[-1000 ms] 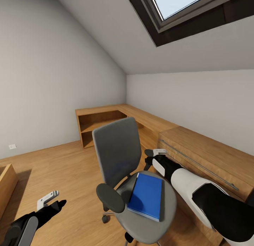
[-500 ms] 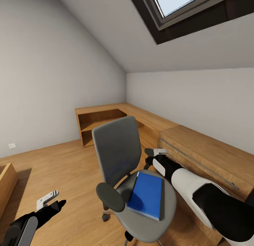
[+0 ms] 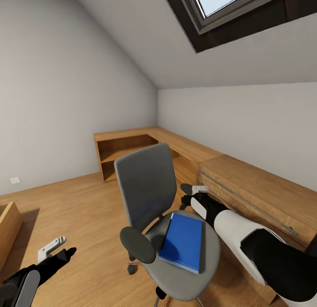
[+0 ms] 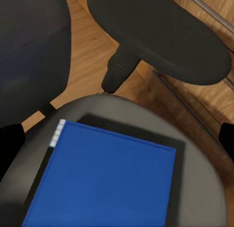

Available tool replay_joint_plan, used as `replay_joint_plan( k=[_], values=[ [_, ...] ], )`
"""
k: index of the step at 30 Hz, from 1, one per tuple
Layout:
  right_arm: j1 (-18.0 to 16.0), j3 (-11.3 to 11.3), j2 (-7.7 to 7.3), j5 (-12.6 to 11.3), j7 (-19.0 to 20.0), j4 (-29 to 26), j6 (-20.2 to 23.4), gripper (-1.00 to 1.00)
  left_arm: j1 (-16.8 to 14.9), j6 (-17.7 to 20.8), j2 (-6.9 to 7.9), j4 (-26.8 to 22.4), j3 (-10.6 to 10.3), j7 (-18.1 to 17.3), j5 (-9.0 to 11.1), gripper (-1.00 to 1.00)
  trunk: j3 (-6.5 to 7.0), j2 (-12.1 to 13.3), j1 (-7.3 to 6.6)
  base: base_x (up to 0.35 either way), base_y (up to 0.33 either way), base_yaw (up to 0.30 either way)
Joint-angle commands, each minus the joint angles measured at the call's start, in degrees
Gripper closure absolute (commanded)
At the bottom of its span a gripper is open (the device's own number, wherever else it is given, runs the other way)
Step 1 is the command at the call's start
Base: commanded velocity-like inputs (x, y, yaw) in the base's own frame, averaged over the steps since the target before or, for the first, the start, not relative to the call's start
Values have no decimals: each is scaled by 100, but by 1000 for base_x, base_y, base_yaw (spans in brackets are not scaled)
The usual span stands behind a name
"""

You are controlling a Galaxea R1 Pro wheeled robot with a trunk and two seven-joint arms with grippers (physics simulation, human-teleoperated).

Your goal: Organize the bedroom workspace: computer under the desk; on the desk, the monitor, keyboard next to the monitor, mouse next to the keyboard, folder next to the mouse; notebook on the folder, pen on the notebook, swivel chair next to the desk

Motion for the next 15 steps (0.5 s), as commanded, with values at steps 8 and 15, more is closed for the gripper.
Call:
replay_joint_plan(
  k=[8,15],
  values=[
    [-4,50,-20,-28,-15,20,11,-100,-3,30,-34,-266,178,47,69,-100,-150,-324,175,0,0,0],
    [3,56,-20,-14,-13,42,-392,-100,-3,31,-36,-275,189,50,63,-100,-276,-605,329,0,0,0]
  ],
)
